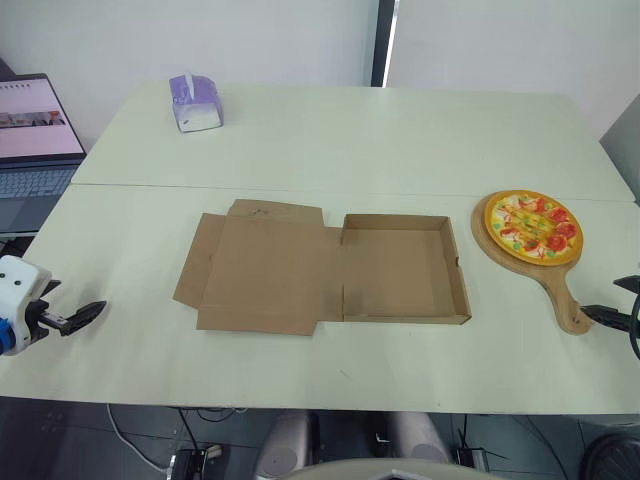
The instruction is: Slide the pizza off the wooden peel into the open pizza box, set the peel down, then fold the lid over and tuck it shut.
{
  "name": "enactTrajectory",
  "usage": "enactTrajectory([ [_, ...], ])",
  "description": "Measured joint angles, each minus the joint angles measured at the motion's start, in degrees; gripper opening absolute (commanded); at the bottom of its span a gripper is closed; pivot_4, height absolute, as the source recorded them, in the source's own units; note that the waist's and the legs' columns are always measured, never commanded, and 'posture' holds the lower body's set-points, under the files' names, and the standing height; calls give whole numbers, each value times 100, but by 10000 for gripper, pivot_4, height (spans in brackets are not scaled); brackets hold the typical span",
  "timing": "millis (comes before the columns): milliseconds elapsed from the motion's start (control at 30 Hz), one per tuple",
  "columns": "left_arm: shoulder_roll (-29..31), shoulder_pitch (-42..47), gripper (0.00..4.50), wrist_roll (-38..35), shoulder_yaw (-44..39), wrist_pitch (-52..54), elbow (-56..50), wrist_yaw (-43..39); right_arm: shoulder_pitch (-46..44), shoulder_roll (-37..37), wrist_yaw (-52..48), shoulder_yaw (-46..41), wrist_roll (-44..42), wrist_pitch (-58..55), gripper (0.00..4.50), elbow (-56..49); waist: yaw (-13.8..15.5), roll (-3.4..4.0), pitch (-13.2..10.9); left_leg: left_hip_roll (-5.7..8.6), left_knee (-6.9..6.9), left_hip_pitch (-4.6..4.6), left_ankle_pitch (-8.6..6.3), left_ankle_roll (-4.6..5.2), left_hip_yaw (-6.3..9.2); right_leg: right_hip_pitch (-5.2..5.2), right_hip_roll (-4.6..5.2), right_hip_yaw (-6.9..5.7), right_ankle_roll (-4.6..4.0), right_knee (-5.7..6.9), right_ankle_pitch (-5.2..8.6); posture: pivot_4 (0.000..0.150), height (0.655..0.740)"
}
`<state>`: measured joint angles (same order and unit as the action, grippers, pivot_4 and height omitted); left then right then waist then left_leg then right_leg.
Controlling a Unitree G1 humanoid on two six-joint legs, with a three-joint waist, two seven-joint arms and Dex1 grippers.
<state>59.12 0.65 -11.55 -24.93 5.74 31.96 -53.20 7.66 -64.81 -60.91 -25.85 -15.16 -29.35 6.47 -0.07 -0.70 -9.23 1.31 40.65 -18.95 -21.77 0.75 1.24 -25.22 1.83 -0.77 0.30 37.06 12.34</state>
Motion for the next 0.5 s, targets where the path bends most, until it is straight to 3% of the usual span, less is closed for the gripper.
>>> enactTrajectory([
  [500, -42, -7, 45000, -421, -158, -139, -83, -273, -54, 69, 61, -1, 7, 269, 44767, 32, 0, 1, 0, 0, 0, 0, 0, -1, 0, 0, 0, 0, 0, 0, 0, 1500, 7251],
])
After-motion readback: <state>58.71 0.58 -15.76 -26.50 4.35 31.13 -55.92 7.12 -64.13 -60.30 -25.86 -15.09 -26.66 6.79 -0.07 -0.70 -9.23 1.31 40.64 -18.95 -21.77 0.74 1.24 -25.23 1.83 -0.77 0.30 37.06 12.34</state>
